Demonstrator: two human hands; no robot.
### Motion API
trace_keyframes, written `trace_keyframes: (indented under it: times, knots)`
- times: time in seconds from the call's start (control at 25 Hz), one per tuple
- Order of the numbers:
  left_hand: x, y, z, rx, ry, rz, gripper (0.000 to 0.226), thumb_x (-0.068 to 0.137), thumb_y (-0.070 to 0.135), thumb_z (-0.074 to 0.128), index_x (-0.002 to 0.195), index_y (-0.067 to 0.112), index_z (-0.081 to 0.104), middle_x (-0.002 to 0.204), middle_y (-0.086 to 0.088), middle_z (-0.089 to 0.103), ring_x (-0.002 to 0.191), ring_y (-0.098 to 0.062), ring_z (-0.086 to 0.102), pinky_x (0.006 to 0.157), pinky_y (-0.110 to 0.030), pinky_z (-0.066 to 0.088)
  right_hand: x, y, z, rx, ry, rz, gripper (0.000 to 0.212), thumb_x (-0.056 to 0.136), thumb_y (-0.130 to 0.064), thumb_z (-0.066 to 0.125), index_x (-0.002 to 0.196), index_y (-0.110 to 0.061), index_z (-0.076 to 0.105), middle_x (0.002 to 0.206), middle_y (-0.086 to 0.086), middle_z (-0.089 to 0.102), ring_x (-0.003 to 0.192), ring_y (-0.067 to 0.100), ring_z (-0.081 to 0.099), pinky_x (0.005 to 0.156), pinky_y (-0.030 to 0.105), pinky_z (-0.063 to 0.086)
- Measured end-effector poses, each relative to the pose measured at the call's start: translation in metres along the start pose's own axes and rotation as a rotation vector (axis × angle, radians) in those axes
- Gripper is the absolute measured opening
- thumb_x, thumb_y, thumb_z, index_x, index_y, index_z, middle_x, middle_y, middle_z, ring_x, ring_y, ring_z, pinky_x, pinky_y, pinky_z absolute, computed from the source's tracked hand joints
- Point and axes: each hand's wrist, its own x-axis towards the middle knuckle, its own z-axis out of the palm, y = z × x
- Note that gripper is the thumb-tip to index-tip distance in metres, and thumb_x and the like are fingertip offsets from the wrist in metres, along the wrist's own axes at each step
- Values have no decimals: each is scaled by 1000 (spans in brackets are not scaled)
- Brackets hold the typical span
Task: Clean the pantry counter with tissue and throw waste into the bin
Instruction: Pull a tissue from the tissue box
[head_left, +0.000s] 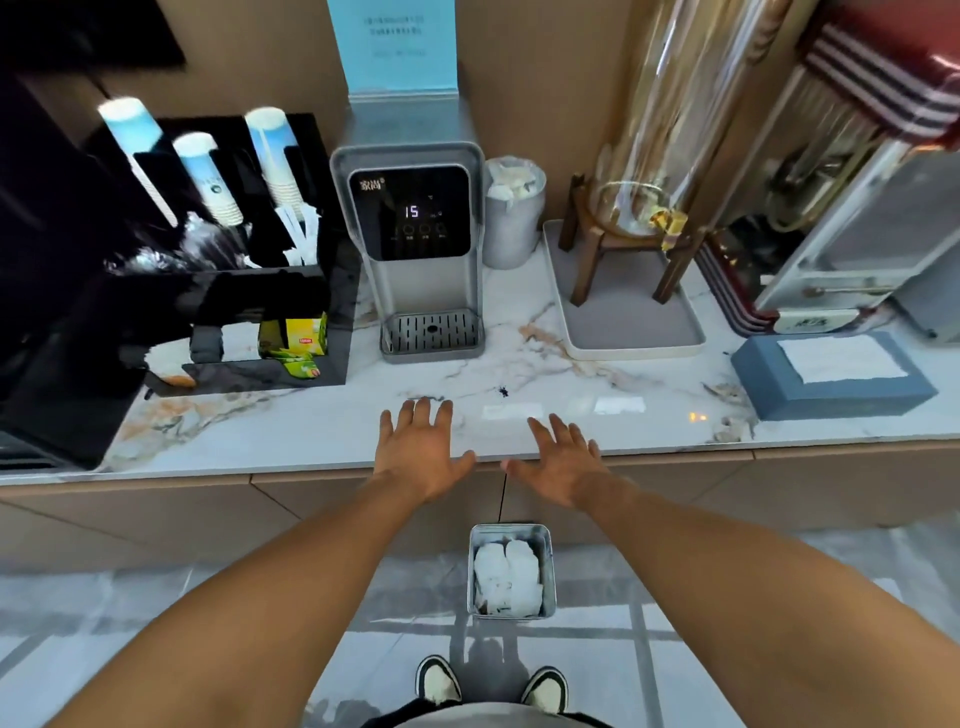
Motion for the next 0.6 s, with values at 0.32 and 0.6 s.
trace_keyframes:
  times: [0.32, 0.6]
  knots:
    - [32, 37, -27, 29, 38, 151, 85, 90, 67, 40, 157, 21, 13, 164, -12, 16, 152, -32, 10, 124, -54, 8, -11, 22, -46, 23, 132, 120, 90, 86, -79, 29, 155, -32, -3, 165, 4, -12, 151, 30, -10, 120, 54, -3]
    - [56, 119, -33, 85, 53, 338, 83, 90, 68, 39, 156, 24, 16, 164, -10, 18, 152, -32, 12, 124, -54, 9, -38, 98, -77, 82, 258, 291, 88, 85, -80, 27, 155, -34, 0, 165, 3, -9, 151, 32, -7, 119, 56, -1]
